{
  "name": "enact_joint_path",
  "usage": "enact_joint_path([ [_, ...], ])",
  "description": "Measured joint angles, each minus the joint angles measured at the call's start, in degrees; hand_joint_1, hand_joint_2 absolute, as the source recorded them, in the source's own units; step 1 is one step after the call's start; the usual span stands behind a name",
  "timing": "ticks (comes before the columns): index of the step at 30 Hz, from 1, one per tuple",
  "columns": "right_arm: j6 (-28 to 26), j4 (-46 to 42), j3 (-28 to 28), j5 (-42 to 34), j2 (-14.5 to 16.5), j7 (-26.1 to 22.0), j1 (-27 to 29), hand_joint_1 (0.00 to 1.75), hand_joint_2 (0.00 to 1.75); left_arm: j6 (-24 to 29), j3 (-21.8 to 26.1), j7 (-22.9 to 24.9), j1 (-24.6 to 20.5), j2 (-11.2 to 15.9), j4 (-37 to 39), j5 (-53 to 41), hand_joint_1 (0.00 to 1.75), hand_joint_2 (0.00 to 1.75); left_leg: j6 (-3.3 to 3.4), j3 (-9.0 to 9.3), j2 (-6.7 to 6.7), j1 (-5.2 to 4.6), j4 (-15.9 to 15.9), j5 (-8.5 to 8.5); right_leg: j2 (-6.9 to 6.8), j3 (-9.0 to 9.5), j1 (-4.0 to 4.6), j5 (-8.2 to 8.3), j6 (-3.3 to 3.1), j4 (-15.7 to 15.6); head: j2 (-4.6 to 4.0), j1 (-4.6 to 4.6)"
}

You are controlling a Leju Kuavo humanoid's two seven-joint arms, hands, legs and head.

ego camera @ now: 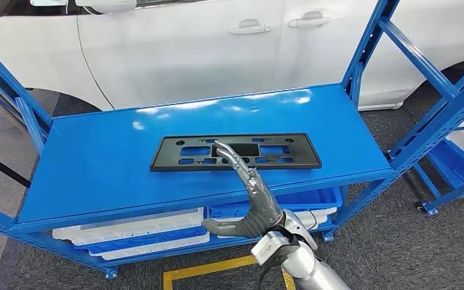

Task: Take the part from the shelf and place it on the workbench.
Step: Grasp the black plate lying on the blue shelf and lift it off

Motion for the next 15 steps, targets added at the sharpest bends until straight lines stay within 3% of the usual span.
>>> enact_joint_path([
  [4,-5.8,3.6,2.2,7.2,0.1,1.6,-1.3,0.0,1.75,-0.3,0.0,-0.3,0.0,-0.1,0.0,0.0,0.0,0.0,0.75,1.17,-0.1,-0.5,-2.8,0.15,0.02,-0.24,0.28,-0.08,0.8,0.2,0.0,0.0],
  [7,-8.0,7.5,5.0,11.9,0.5,2.6,-2.7,0.0,1.75,-0.4,-0.1,-0.1,0.0,-0.2,0.0,0.0,0.0,0.0,1.68,1.39,-0.05,-0.17,-3.3,0.43,-0.01,-0.54,0.21,-1.0,1.64,1.2,0.0,0.01],
  [9,-8.1,10.0,6.8,13.0,1.0,2.8,-4.0,0.0,1.75,-0.4,-0.1,0.1,-0.2,-0.3,0.0,0.0,0.0,0.0,2.18,1.54,0.1,-0.02,-3.5,0.58,-0.15,-2.93,-0.03,-4.03,2.09,6.5,0.0,0.01],
  [11,-8.1,12.1,8.0,13.2,1.2,2.9,-4.6,0.0,1.75,-0.4,-0.1,0.2,-0.2,-0.3,0.0,0.0,0.0,0.0,2.37,1.47,0.13,-0.06,-3.5,0.56,-0.22,-6.84,-0.23,-7.25,2.43,14.3,0.0,0.0],
  [12,-8.1,12.9,8.5,13.3,1.3,3.0,-4.7,0.0,1.75,-0.4,-0.1,0.3,-0.2,-0.4,0.0,0.0,0.0,0.0,2.38,1.47,0.11,-0.08,-3.5,0.53,-0.23,-8.1,-0.3,-7.65,2.53,16.6,0.0,0.0],
  [13,-8.1,13.6,8.8,13.3,1.3,3.0,-4.9,0.0,1.75,-0.4,-0.1,0.3,-0.1,-0.4,0.0,0.0,0.0,0.0,2.34,1.52,0.08,-0.08,-3.4,0.49,-0.23,-8.3,-0.35,-6.82,2.55,16.7,0.0,0.0],
  [15,-8.1,14.6,9.2,13.3,1.5,3.1,-5.3,0.0,1.75,-0.4,-0.1,0.3,-0.1,-0.4,0.0,0.0,0.0,0.0,2.15,1.72,0.03,-0.08,-3.3,0.32,-0.25,-5.43,-0.44,-2.68,2.32,10.3,0.0,0.0],
])
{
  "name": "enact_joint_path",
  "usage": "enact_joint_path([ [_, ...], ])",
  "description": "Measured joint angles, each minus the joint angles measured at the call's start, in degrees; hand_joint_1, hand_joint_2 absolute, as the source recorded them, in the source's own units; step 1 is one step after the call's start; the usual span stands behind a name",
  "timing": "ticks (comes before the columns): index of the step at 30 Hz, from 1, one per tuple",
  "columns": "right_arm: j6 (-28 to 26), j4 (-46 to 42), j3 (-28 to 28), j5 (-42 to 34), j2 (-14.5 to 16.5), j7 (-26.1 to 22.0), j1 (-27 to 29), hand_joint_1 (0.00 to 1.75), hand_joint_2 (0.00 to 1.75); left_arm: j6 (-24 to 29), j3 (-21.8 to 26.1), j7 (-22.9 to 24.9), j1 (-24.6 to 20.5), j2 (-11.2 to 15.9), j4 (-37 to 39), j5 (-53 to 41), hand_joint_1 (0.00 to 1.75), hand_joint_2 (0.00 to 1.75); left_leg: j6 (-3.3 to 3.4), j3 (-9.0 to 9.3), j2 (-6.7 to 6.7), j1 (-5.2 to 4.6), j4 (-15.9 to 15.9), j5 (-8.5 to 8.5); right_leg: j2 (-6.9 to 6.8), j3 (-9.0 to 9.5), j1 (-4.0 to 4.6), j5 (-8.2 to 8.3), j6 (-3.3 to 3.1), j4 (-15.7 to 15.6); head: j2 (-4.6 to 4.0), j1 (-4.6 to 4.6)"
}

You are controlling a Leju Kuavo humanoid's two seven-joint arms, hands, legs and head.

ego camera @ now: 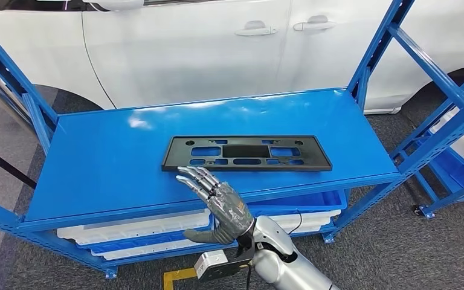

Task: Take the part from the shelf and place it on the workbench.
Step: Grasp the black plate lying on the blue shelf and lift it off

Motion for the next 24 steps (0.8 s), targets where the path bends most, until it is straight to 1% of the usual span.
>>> enact_joint_path([
  [1,0.0,0.3,0.1,0.0,0.1,0.0,-0.3,0.0,1.75,0.0,0.0,0.0,0.0,0.0,0.0,0.0,0.0,0.0,-0.18,0.06,-0.02,-0.07,0.1,-0.11,-0.02,1.98,0.07,1.7,-0.2,-4.2,0.0,0.0],
  [2,0.0,0.6,0.2,0.1,0.2,0.0,-0.6,0.0,1.75,0.0,0.0,0.0,0.0,-0.1,0.0,0.0,0.0,0.0,-0.42,0.05,-0.04,-0.16,0.2,-0.2,-0.01,3.44,0.18,2.79,-0.42,-7.4,0.0,0.0],
  [3,0.0,0.9,0.4,0.4,0.3,0.2,-0.9,0.0,1.75,0.0,0.0,0.0,0.0,-0.1,0.0,0.0,0.0,0.0,-0.71,0.0,-0.05,-0.23,0.2,-0.24,0.01,4.23,0.3,3.19,-0.63,-9.2,0.0,0.0],
  [5,-0.2,1.9,0.9,1.4,0.6,0.9,-1.6,0.0,1.75,0.1,0.0,0.1,-0.1,-0.1,0.0,0.0,0.0,0.0,-1.37,-0.01,-0.04,-0.29,0.1,-0.21,0.12,4.33,0.48,3.16,-1.12,-9.9,0.0,0.0],
  [7,-1.3,3.5,1.6,3.0,1.2,1.8,-2.6,0.0,1.75,0.3,0.0,0.2,-0.1,-0.1,0.0,0.0,0.0,0.0,-2.0,-0.11,-0.02,-0.2,0.6,-0.71,0.11,4.53,0.26,3.41,-1.83,-10.3,0.0,0.0],
  [8,-2.2,4.5,2.0,3.9,1.7,2.4,-3.3,0.0,1.75,0.3,0.0,0.2,-0.2,-0.1,0.0,0.0,0.0,0.0,-2.26,-0.73,-0.02,-0.15,2.1,-1.73,0.09,4.65,0.12,3.54,-2.18,-10.6,0.0,0.0],
  [9,-3.2,5.5,2.4,4.9,2.1,2.9,-3.9,0.0,1.75,0.4,0.0,0.2,-0.2,-0.1,0.0,0.0,0.0,0.0,-2.46,-1.98,-0.02,-0.06,4.8,-3.32,0.04,4.73,0.06,3.62,-2.44,-10.7,0.0,0.0],
  [11,-5.1,7.6,3.1,7.0,2.9,4.2,-4.9,0.0,1.75,0.5,0.0,0.3,-0.1,-0.2,0.0,0.0,0.0,0.0,-2.79,-5.7,-0.03,0.06,12.6,-6.93,-0.01,4.67,0.2,3.59,-2.7,-10.7,0.0,0.0],
  [12,-5.9,8.7,3.5,8.0,3.3,4.9,-5.3,0.0,1.75,0.5,0.0,0.3,0.0,-0.1,0.0,0.0,0.0,0.0,-2.92,-7.22,-0.03,0.09,15.6,-7.79,-0.03,4.66,0.28,3.57,-2.74,-10.7,0.0,0.0],
  [13,-6.5,9.8,3.9,8.9,3.6,5.6,-5.6,0.0,1.75,0.5,0.0,0.3,0.0,-0.1,0.0,0.0,0.0,0.0,-2.97,-7.84,-0.02,0.09,16.6,-7.53,-0.03,4.67,0.31,3.53,-2.76,-10.6,0.0,0.0],
  [14,-6.9,10.7,4.3,9.7,4.0,6.2,-5.9,0.0,1.75,0.5,0.0,0.2,0.1,-0.1,0.0,0.0,0.0,0.0,-2.96,-7.27,-0.02,0.09,15.1,-6.08,0.01,4.72,0.32,3.46,-2.74,-10.5,0.0,0.0],
  [15,-7.3,11.5,4.6,10.3,4.4,6.6,-6.2,0.0,1.75,0.4,0.0,0.2,0.1,0.0,0.0,0.0,0.0,0.0,-2.88,-5.66,-0.02,0.1,11.6,-3.88,0.05,4.8,0.32,3.35,-2.66,-10.4,0.0,0.0],
  [16,-7.5,12.0,4.9,10.6,4.7,6.9,-6.5,0.0,1.75,0.4,0.0,0.2,0.1,0.0,0.0,0.0,0.0,0.0,-2.73,-3.69,-0.01,0.11,7.3,-1.98,0.09,4.87,0.32,3.21,-2.52,-10.3,0.0,0.0],
  [17,-7.8,12.4,5.2,11.0,5.0,7.1,-6.8,0.0,1.75,0.4,0.0,0.2,0.1,0.1,0.0,0.0,0.0,0.0,-2.49,-1.99,-0.02,0.03,3.6,-0.61,0.13,4.85,0.43,3.07,-2.32,-10.2,0.0,0.0],
  [18,-8.1,12.8,5.4,11.4,5.2,7.4,-7.1,0.0,1.75,0.3,0.0,0.2,0.0,0.1,0.0,0.0,0.0,0.0,-2.23,-0.99,-0.05,-0.06,1.4,0.01,0.14,4.79,0.53,2.99,-2.08,-10.0,0.0,0.0],
  [19,-8.6,13.3,5.6,12.1,5.4,8.0,-7.4,0.0,1.75,0.3,0.0,0.1,0.0,0.1,0.0,0.0,0.0,0.0,-1.94,-0.65,-0.09,-0.17,0.5,-0.01,0.15,4.71,0.61,2.96,-1.82,-10.0,0.0,0.0],
  [20,-9.2,13.8,5.9,13.0,5.7,8.6,-7.6,0.0,1.75,0.2,0.0,0.1,0.0,0.1,0.0,0.0,0.0,0.0,-1.65,-0.69,-0.13,-0.29,0.5,0.01,0.16,4.64,0.67,2.97,-1.56,-10.0,0.0,0.0],
  [22,-10.7,14.9,6.5,15.1,6.4,10.3,-7.8,0.0,1.75,0.0,-0.1,-0.1,0.1,0.1,0.0,0.0,0.0,0.0,-1.08,-0.65,-0.12,-0.13,0.3,0.18,0.15,4.59,0.6,2.64,-0.96,-9.7,0.0,0.0],
  [23,-11.6,15.6,6.8,16.1,6.9,11.1,-8.0,0.0,1.75,-0.1,-0.2,-0.2,0.1,0.1,0.0,0.0,0.0,0.0,-0.75,-0.59,-0.08,-0.02,0.1,0.28,0.11,4.16,0.55,1.83,-0.67,-8.7,0.0,0.0],
  [24,-12.7,16.5,7.1,17.1,7.4,11.9,-8.3,0.0,1.75,-0.1,-0.2,-0.3,0.1,0.1,0.0,0.0,0.0,0.0,-0.49,-0.55,-0.03,0.09,0.0,0.36,0.06,3.14,0.49,0.39,-0.4,-6.4,0.0,0.0],
])
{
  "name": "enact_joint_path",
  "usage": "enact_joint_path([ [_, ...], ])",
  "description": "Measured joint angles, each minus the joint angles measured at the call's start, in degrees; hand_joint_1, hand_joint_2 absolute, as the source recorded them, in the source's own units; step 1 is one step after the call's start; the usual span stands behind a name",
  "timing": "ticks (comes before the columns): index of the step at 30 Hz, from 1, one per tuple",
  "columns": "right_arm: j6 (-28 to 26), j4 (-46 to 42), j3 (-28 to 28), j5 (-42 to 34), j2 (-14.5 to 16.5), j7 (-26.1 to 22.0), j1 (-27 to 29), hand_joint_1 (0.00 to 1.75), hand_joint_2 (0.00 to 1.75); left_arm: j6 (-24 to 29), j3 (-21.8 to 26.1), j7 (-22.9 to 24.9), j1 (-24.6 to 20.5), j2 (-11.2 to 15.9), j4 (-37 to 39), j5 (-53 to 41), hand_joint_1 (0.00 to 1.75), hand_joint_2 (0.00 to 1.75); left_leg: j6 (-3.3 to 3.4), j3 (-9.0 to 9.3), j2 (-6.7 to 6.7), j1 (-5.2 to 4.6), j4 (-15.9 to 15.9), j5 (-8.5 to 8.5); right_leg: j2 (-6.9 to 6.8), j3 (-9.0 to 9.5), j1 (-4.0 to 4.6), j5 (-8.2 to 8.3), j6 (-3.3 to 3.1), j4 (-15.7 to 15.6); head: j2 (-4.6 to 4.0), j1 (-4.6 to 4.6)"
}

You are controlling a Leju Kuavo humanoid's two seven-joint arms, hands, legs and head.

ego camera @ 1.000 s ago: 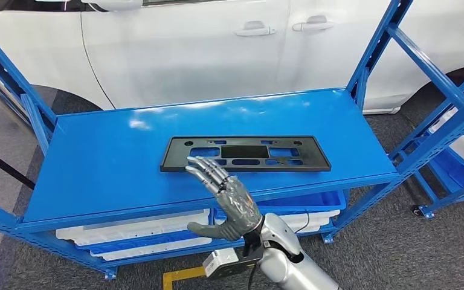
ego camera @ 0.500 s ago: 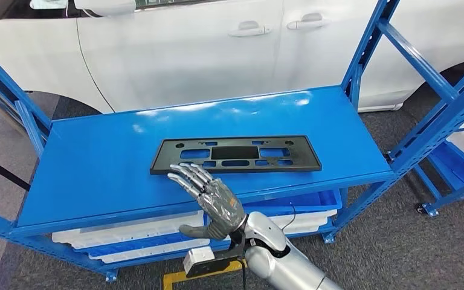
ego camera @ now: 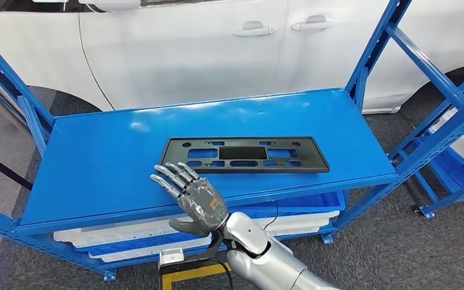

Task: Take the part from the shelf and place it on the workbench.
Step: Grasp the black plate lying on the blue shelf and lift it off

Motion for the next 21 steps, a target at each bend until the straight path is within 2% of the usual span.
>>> enact_joint_path([
  [2,-2.7,2.3,0.4,2.5,1.1,2.0,-0.5,0.0,1.75,-0.1,-0.1,-0.1,0.0,0.0,0.0,0.0,0.0,0.0,0.32,-0.05,0.07,0.01,0.0,-0.01,-0.09,-3.63,-0.17,-3.73,0.37,7.6,0.0,0.0],
  [3,-4.2,3.6,0.5,4.0,1.7,3.2,-0.7,0.0,1.75,-0.1,-0.2,-0.2,0.0,0.0,0.0,0.0,0.0,0.0,0.36,-0.07,0.09,-0.01,0.0,-0.03,-0.1,-5.45,-0.22,-5.0,0.47,11.3,0.0,0.0],
  [4,-5.6,5.1,0.7,5.6,2.2,4.5,-0.9,0.0,1.75,-0.2,-0.2,-0.2,0.0,0.0,0.0,0.0,0.0,0.0,0.37,-0.04,0.08,-0.02,0.0,-0.06,-0.1,-6.51,-0.24,-5.19,0.51,13.2,0.0,0.0],
  [5,-6.6,6.5,0.7,7.3,2.8,5.8,-1.1,0.0,1.75,-0.2,-0.3,-0.2,0.0,0.0,0.0,0.0,0.0,0.0,0.34,0.02,0.06,-0.02,0.0,-0.08,-0.11,-6.5,-0.24,-4.29,0.45,13.0,0.0,0.0],
  [6,-7.3,7.9,0.7,9.0,3.3,7.0,-1.4,0.0,1.75,-0.2,-0.3,-0.2,0.0,0.0,0.0,0.0,0.0,0.0,0.28,0.13,0.04,-0.02,0.0,-0.13,-0.11,-5.32,-0.23,-2.41,0.28,10.3,0.0,0.0],
  [7,-7.7,9.2,0.6,10.8,3.7,8.1,-1.9,0.0,1.75,-0.2,-0.3,-0.3,0.0,0.0,0.0,0.0,0.0,0.0,0.18,0.24,0.03,-0.02,0.1,-0.2,-0.11,-3.34,-0.2,-0.13,0.0,6.1,0.0,0.0],
  [9,-8.1,11.6,0.0,13.9,4.5,9.9,-2.9,0.0,1.75,-0.3,-0.4,-0.2,0.0,-0.1,0.0,0.0,0.0,0.0,-0.21,0.25,0.01,-0.18,0.2,-0.33,-0.13,0.06,0.04,2.63,-0.6,-1.2,0.0,0.0],
  [10,-8.2,12.7,-0.4,15.2,4.9,10.7,-3.3,0.0,1.75,-0.4,-0.4,-0.2,0.0,-0.1,0.0,0.0,0.0,0.0,-0.48,0.17,0.01,-0.23,0.2,-0.35,-0.12,0.74,0.19,3.0,-0.82,-2.9,0.0,0.0],
  [13,-8.3,16.3,-2.2,18.2,5.7,13.1,-4.6,0.0,1.75,-0.6,-0.6,0.2,-0.1,0.1,0.0,0.0,0.0,0.0,-1.49,0.05,0.02,-0.13,0.3,-0.42,-0.06,0.85,0.3,3.17,-1.57,-3.8,0.0,0.0],
  [14,-8.3,17.4,-2.9,19.1,6.0,14.0,-5.1,0.0,1.75,-0.6,-0.7,0.4,-0.2,0.1,0.0,0.0,0.0,0.0,-1.78,-0.17,0.02,-0.09,0.9,-0.95,-0.08,1.01,0.18,3.32,-1.91,-4.1,0.0,0.0],
  [15,-8.4,18.4,-3.6,20.0,6.2,14.9,-5.6,0.0,1.75,-0.7,-0.8,0.6,-0.2,0.2,0.0,0.0,0.0,0.0,-2.03,-0.81,0.02,-0.03,2.5,-2.0,-0.11,1.16,0.05,3.46,-2.22,-4.3,0.0,0.0],
  [16,-8.4,19.3,-4.4,20.9,6.3,15.7,-6.1,0.0,1.75,-0.9,-0.8,0.7,-0.2,0.3,0.0,0.0,0.0,0.0,-2.24,-2.08,0.02,0.06,5.3,-3.6,-0.14,1.29,-0.04,3.54,-2.44,-4.5,0.0,0.0],
  [18,-8.4,21.1,-6.1,22.5,6.4,17.1,-6.7,0.0,1.75,-1.0,-0.9,0.7,-0.2,0.3,0.0,0.0,0.0,0.0,-2.59,-5.72,0.01,0.14,13.0,-6.97,-0.14,1.29,0.0,3.52,-2.65,-4.5,0.0,0.0],
  [19,-8.4,22.0,-7.0,23.2,6.3,17.8,-6.9,0.0,1.75,-1.1,-1.0,0.7,-0.2,0.3,0.0,0.0,0.0,0.0,-2.72,-7.14,0.02,0.18,15.8,-7.68,-0.14,1.3,0.04,3.49,-2.66,-4.5,0.0,0.0],
  [20,-8.4,22.8,-8.0,23.7,6.2,18.3,-7.0,0.0,1.75,-1.2,-1.1,0.7,-0.2,0.3,0.0,0.0,0.0,0.0,-2.8,-7.62,0.02,0.2,16.5,-7.28,-0.12,1.31,0.05,3.45,-2.64,-4.4,0.0,0.0],
  [21,-8.4,23.5,-8.9,24.1,6.1,18.6,-7.2,0.0,1.75,-1.2,-1.2,0.7,-0.2,0.3,0.0,0.0,0.0,0.0,-2.79,-6.91,0.02,0.24,14.8,-5.74,-0.06,1.37,0.03,3.39,-2.57,-4.4,0.0,0.0],
])
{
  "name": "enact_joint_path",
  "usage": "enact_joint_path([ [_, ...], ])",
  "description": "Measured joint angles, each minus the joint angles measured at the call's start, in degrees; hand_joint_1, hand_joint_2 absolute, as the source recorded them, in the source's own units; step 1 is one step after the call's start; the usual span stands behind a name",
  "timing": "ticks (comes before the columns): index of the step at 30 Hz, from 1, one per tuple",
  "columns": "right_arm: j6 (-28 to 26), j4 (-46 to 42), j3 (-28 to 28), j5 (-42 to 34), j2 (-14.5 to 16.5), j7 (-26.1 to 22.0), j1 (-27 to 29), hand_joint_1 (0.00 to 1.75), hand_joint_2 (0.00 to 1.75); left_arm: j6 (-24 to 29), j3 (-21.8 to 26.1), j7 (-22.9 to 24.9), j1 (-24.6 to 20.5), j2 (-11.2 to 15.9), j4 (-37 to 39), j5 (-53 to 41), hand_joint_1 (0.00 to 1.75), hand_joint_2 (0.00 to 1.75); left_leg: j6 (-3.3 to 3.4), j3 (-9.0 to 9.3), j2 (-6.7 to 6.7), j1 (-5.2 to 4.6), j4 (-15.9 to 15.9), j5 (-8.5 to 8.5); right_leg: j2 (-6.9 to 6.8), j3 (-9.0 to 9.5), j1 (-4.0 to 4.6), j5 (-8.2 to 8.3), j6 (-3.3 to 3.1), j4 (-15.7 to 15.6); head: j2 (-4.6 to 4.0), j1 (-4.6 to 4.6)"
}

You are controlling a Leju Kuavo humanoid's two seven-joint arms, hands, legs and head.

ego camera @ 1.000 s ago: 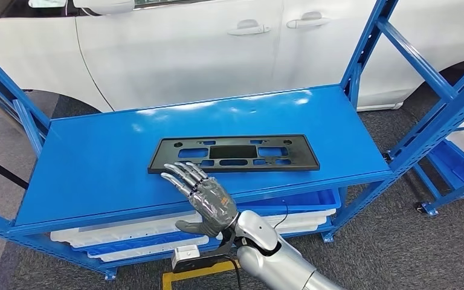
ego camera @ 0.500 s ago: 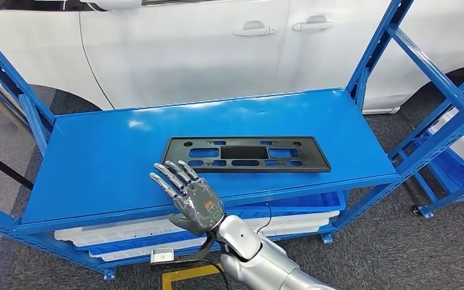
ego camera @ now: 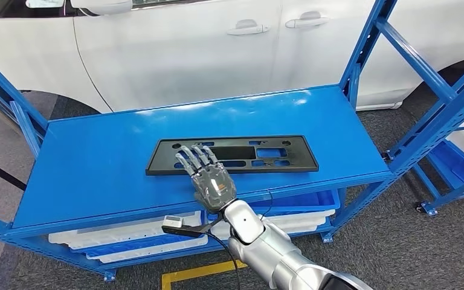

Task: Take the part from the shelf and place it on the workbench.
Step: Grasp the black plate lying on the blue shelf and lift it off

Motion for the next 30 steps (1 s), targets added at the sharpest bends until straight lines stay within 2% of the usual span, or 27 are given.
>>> enact_joint_path([
  [2,0.0,0.9,-1.5,0.6,-0.2,0.6,-0.5,0.0,1.75,-0.1,-0.2,0.0,0.0,0.0,0.0,0.0,0.0,0.0,0.24,3.63,0.01,0.07,-7.8,3.99,0.19,0.1,-0.02,-0.26,0.32,0.2,0.0,0.0],
  [3,0.0,1.3,-2.2,0.9,-0.3,0.8,-0.8,0.0,1.75,-0.1,-0.2,0.0,-0.1,0.0,0.0,0.0,0.0,0.0,0.51,5.26,-0.03,-0.02,-11.3,5.22,0.3,0.04,0.06,-0.4,0.57,0.5,0.0,0.0],
  [4,0.0,1.7,-2.8,1.2,-0.4,1.1,-1.1,0.0,1.75,-0.2,-0.3,0.0,-0.1,0.0,0.0,0.0,0.0,0.0,0.8,6.24,-0.08,-0.11,-13.4,5.74,0.35,-0.06,0.15,-0.47,0.86,0.6,0.0,0.0],
  [7,-0.1,2.8,-4.6,1.6,-0.8,1.4,-1.6,0.0,1.75,-0.3,-0.4,0.0,-0.2,0.0,0.0,0.0,0.0,0.0,1.76,6.54,-0.2,-0.24,-14.3,5.67,0.39,-0.22,0.27,-0.52,1.73,0.7,0.0,0.0],
  [9,-0.1,3.3,-5.4,1.7,-1.0,1.4,-1.8,0.0,1.75,-0.2,-0.5,0.0,-0.3,0.0,0.0,0.0,0.0,0.0,2.41,6.72,-0.12,-0.02,-14.6,5.85,0.35,-0.77,0.2,-1.73,2.34,2.2,0.0,0.01],
  [10,-0.1,3.5,-5.7,1.7,-1.1,1.4,-2.0,0.0,1.75,-0.2,-0.5,0.0,-0.3,0.0,0.0,0.0,0.0,0.0,2.68,6.79,-0.06,0.08,-14.8,5.94,0.3,-1.83,0.14,-3.16,2.6,4.6,0.0,0.01],
  [12,-0.1,4.0,-6.1,1.7,-1.4,1.4,-2.1,0.0,1.75,-0.2,-0.5,0.0,-0.3,0.0,0.0,0.0,0.0,0.0,3.01,6.72,0.03,0.03,-14.8,5.91,0.15,-5.5,-0.08,-6.7,2.98,12.2,0.0,0.0],
  [13,-0.1,4.2,-6.3,1.7,-1.5,1.4,-2.1,0.0,1.75,-0.3,-0.5,0.0,-0.4,0.0,0.0,0.0,0.0,0.0,3.07,6.7,0.04,0.0,-14.8,5.89,0.1,-7.25,-0.17,-7.78,3.1,15.5,0.0,0.0],
  [14,-0.1,4.5,-6.4,1.7,-1.7,1.4,-2.1,0.0,1.75,-0.3,-0.5,0.0,-0.4,0.0,0.0,0.0,0.0,0.0,3.1,6.71,0.03,-0.01,-14.7,5.86,0.06,-8.26,-0.22,-7.87,3.14,17.3,0.0,0.0],
  [15,-0.1,4.7,-6.6,1.7,-1.8,1.4,-2.0,0.0,1.75,-0.3,-0.5,0.0,-0.3,0.0,0.0,0.0,0.0,0.0,3.07,6.75,0.0,-0.01,-14.7,5.82,0.05,-8.24,-0.24,-6.88,3.11,16.9,0.0,0.0],
  [16,-0.1,4.8,-6.7,1.7,-1.8,1.4,-2.1,0.0,1.75,-0.3,-0.5,0.0,-0.3,0.0,0.0,0.0,0.0,0.0,3.0,6.84,-0.03,-0.01,-14.7,5.76,0.04,-7.09,-0.25,-5.0,2.99,14.2,0.0,0.0],
  [17,-0.1,4.9,-6.8,1.7,-1.9,1.4,-2.1,0.0,1.75,-0.3,-0.5,0.0,-0.3,0.0,0.0,0.0,0.0,0.0,2.88,6.94,-0.05,-0.02,-14.6,5.68,0.04,-5.21,-0.24,-2.75,2.77,10.1,0.0,0.0],
  [19,-0.1,5.1,-6.8,1.7,-1.9,1.4,-2.4,0.0,1.75,-0.3,-0.5,0.0,-0.4,0.0,0.0,0.0,0.0,0.0,2.46,6.97,-0.08,-0.24,-14.5,5.47,0.04,-1.96,-0.03,-0.09,2.3,3.0,0.0,0.0],
  [20,-0.1,5.1,-6.9,1.8,-1.9,1.4,-2.5,0.0,1.75,-0.3,-0.5,0.0,-0.4,0.0,0.0,0.0,0.0,0.0,2.19,6.93,-0.08,-0.33,-14.4,5.4,0.07,-1.24,0.09,0.24,2.08,1.3,0.0,0.0],
  [23,-0.1,5.3,-6.9,1.8,-2.0,1.4,-2.5,0.0,1.75,-0.3,-0.5,0.0,-0.5,0.0,0.0,0.0,0.0,0.0,1.26,6.96,-0.07,-0.32,-14.4,5.18,0.13,-1.01,0.08,0.22,1.25,0.6,0.0,0.0],
  [24,-0.1,5.3,-6.9,1.8,-2.0,1.4,-2.6,0.0,1.75,-0.3,-0.5,0.0,-0.5,0.0,0.0,0.0,0.0,0.0,0.99,6.67,-0.07,-0.28,-13.6,4.52,0.11,-0.86,-0.05,0.32,0.89,0.4,0.0,-0.01],
  [26,-0.1,5.4,-6.9,1.8,-2.0,1.4,-2.7,0.0,1.75,-0.3,-0.5,0.0,-0.4,0.1,0.0,0.0,0.0,0.0,0.56,4.33,-0.06,-0.12,-8.3,1.49,0.04,-0.62,-0.21,0.41,0.39,0.1,0.0,-0.01],
  [28,-0.1,5.6,-6.9,1.8,-2.0,1.3,-2.6,0.0,1.75,-0.3,-0.5,0.0,-0.4,0.1,0.0,0.0,0.0,0.0,0.23,0.57,-0.05,-0.06,-0.6,-1.83,0.02,-0.64,-0.11,0.32,0.18,0.1,0.0,0.0],
  [29,-0.1,5.7,-6.9,1.8,-2.0,1.3,-2.5,0.0,1.75,-0.3,-0.5,0.0,-0.4,0.1,0.0,0.0,0.0,0.0,0.12,-0.6,-0.05,-0.04,1.6,-2.22,0.02,-0.63,-0.06,0.27,0.14,0.2,0.0,0.0],
  [30,-0.1,5.7,-6.9,1.8,-2.0,1.4,-2.5,0.0,1.75,-0.2,-0.5,0.0,-0.4,0.1,0.0,0.0,0.0,0.0,0.08,-0.83,-0.05,-0.03,1.9,-1.57,0.05,-0.6,-0.05,0.21,0.15,0.2,0.0,0.0],
])
